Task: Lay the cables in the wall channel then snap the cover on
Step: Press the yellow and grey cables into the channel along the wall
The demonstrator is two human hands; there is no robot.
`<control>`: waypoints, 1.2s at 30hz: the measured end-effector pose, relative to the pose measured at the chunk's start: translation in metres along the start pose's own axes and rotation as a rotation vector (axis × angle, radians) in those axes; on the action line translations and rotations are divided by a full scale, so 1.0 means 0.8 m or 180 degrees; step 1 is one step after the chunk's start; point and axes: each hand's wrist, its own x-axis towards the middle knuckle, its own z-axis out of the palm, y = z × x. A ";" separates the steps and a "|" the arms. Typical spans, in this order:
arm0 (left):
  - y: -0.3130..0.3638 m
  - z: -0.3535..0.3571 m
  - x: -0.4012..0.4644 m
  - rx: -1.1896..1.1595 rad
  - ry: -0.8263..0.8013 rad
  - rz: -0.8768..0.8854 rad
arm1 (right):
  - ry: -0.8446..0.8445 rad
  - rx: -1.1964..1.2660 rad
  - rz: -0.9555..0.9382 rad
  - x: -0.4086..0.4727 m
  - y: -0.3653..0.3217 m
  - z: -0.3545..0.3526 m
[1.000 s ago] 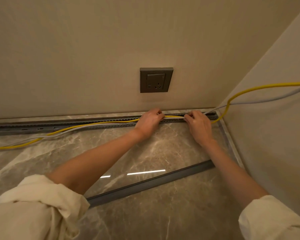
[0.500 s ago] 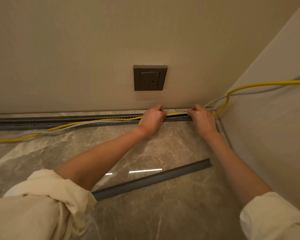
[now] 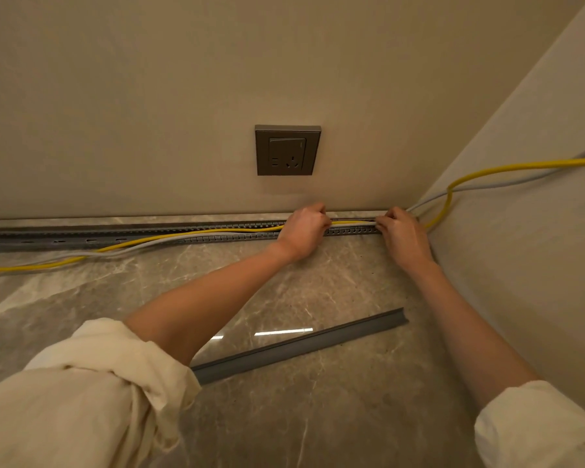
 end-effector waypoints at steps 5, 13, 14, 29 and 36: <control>-0.004 0.009 -0.006 0.0157 0.0080 0.0315 | 0.0496 0.0478 0.0311 -0.025 0.014 -0.003; -0.007 0.017 -0.011 0.0498 0.0231 0.0372 | 0.0656 0.1715 0.2126 -0.058 0.014 0.013; -0.007 0.018 -0.012 0.0534 0.0237 0.0360 | 0.0607 0.2057 0.2315 -0.057 0.013 0.014; -0.007 0.023 -0.008 0.0347 0.0115 0.0181 | 0.0601 0.1756 0.2551 0.028 0.011 -0.007; -0.012 0.019 -0.005 0.0485 -0.0014 0.0239 | 0.0559 0.2270 0.2935 0.034 0.007 -0.007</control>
